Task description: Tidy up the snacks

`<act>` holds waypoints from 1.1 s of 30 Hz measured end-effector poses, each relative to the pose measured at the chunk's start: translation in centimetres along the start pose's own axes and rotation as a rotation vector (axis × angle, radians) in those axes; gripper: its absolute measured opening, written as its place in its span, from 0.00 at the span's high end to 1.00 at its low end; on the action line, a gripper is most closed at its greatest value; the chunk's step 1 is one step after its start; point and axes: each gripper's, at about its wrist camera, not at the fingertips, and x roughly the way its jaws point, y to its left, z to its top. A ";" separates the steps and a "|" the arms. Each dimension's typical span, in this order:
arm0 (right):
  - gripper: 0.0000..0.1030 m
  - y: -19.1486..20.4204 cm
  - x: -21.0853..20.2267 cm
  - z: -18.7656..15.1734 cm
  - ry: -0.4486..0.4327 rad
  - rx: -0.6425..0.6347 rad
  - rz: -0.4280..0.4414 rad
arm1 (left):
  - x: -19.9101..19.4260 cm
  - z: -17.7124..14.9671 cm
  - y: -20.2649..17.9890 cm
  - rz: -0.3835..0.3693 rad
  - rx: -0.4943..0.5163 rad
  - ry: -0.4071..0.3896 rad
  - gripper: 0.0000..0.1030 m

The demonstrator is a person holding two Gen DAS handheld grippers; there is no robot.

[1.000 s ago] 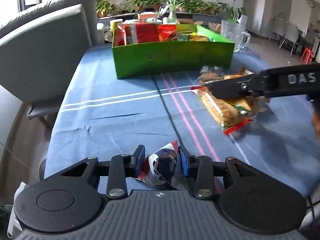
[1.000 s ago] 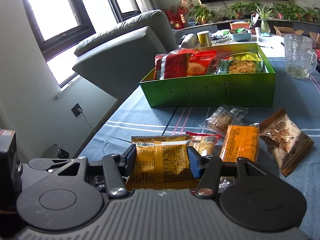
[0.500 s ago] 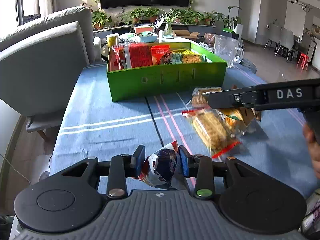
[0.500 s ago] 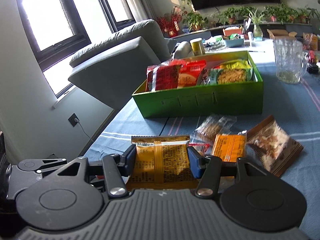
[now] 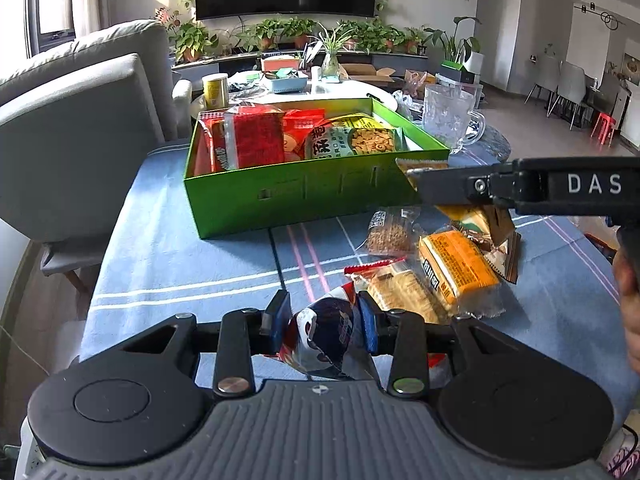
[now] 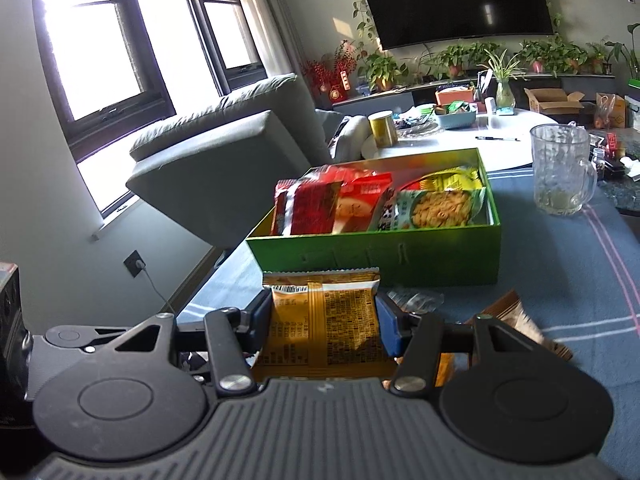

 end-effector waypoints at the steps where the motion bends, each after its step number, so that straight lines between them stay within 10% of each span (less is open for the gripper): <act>1: 0.38 -0.3 0.1 0.1 -0.002 0.003 -0.002 | 0.3 0.2 -0.1 -0.002 0.002 0.004 0.67; 33: 0.38 -9.1 6.1 8.0 -0.086 0.186 -0.107 | 8.7 12.9 -1.8 -0.004 0.036 -0.112 0.67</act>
